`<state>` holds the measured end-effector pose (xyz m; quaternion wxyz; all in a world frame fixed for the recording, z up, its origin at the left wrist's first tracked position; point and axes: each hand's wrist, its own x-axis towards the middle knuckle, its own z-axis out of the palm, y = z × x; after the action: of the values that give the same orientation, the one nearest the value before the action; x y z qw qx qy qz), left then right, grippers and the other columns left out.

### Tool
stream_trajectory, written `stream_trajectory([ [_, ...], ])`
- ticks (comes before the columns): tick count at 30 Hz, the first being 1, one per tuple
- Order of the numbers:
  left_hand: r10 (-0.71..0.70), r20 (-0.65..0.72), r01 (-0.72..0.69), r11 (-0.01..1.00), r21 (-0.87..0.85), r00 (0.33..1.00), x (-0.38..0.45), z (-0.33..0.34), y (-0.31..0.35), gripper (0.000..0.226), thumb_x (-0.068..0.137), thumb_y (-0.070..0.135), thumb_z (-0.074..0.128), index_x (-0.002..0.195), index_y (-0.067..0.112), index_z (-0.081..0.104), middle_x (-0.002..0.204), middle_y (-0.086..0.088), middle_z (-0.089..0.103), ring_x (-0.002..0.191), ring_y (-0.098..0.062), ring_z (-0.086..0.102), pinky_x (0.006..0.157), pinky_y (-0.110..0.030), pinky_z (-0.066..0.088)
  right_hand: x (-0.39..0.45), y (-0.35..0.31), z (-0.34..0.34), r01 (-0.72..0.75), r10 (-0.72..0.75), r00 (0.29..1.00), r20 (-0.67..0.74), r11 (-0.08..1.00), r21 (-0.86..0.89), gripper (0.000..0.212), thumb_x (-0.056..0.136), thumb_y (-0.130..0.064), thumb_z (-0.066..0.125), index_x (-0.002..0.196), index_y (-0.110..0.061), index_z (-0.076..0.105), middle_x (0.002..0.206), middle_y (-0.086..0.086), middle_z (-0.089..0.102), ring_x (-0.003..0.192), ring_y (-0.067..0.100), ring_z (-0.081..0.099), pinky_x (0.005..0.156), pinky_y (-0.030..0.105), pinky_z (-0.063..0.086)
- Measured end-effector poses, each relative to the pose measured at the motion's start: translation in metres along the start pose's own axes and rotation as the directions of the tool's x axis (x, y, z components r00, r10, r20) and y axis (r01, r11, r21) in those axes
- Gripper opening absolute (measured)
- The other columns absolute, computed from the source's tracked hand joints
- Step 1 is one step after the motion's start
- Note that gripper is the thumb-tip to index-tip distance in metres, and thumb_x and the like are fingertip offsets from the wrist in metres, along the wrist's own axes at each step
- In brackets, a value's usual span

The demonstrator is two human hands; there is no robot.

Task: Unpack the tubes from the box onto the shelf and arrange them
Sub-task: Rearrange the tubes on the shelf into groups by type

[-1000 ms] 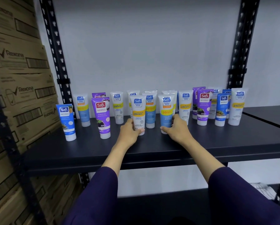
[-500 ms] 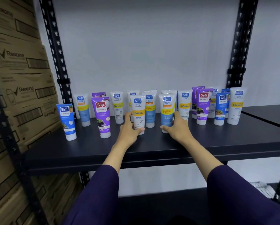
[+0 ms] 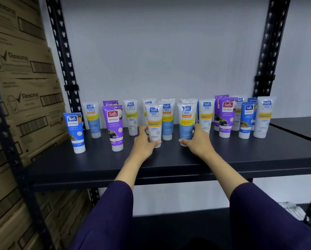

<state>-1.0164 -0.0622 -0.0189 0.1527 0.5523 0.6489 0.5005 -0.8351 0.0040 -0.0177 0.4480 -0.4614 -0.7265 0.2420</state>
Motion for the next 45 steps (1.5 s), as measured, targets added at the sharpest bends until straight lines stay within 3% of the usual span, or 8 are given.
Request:
stream_trajectory([
  [12,-0.009,-0.007,0.009,1.000,-0.001,1.000,0.000,0.000,-0.001,0.054,0.082,0.010,0.072,0.126,0.011,0.040,0.128,-0.010,0.057,0.109,-0.018,0.058,0.087,-0.023,0.043,0.000,0.001,-0.001,-0.014,0.014,1.000,0.000,1.000,-0.015,0.059,0.075,-0.015,0.079,0.120,-0.006,0.042,0.123,0.012,0.055,0.111,0.025,0.055,0.084,0.026,0.042],
  [26,-0.023,0.017,0.023,0.999,0.027,1.000,0.003,0.000,-0.004,0.050,0.087,0.006,0.065,0.128,0.010,0.039,0.134,-0.010,0.053,0.118,-0.020,0.054,0.090,-0.025,0.042,-0.001,0.000,-0.001,-0.010,0.010,1.000,0.027,1.000,-0.025,0.059,0.077,-0.014,0.077,0.123,-0.008,0.040,0.127,0.012,0.054,0.114,0.025,0.054,0.089,0.029,0.043],
  [32,-0.018,0.011,0.017,1.000,0.018,1.000,0.000,0.001,-0.001,0.058,0.083,0.011,0.071,0.130,0.011,0.035,0.135,-0.010,0.052,0.122,-0.023,0.053,0.097,-0.030,0.043,-0.005,-0.003,-0.004,-0.012,0.012,1.000,0.007,1.000,0.026,0.061,0.077,-0.017,0.077,0.124,-0.007,0.039,0.125,0.011,0.054,0.106,0.019,0.054,0.081,0.024,0.041],
  [35,0.062,-0.086,-0.065,0.997,-0.030,0.994,-0.008,0.001,0.007,0.059,0.083,0.015,0.072,0.130,0.014,0.036,0.137,-0.006,0.048,0.125,-0.020,0.049,0.099,-0.032,0.045,-0.007,-0.006,-0.007,-0.004,0.008,0.998,-0.057,0.997,0.071,0.059,0.079,-0.020,0.076,0.125,-0.007,0.041,0.122,0.011,0.056,0.102,0.016,0.053,0.080,0.024,0.040],
  [39,0.130,-0.250,-0.148,0.987,-0.055,0.959,-0.020,-0.002,0.025,0.054,0.089,0.015,0.064,0.135,0.015,0.034,0.138,0.001,0.041,0.125,-0.011,0.042,0.094,-0.020,0.037,-0.008,-0.009,-0.014,0.050,-0.023,0.988,-0.152,0.982,0.182,0.050,0.083,-0.023,0.072,0.122,-0.008,0.045,0.113,0.006,0.057,0.102,0.016,0.054,0.080,0.023,0.043],
  [45,0.279,-0.347,-0.288,0.957,0.026,0.896,-0.005,-0.010,0.059,0.041,0.093,0.014,0.058,0.131,0.014,0.041,0.135,0.000,0.042,0.114,-0.001,0.041,0.083,-0.005,0.035,0.007,-0.028,-0.035,0.156,-0.110,0.969,-0.221,0.967,0.204,0.038,0.089,-0.024,0.064,0.121,-0.006,0.051,0.108,0.003,0.058,0.099,0.013,0.054,0.082,0.022,0.042],
])
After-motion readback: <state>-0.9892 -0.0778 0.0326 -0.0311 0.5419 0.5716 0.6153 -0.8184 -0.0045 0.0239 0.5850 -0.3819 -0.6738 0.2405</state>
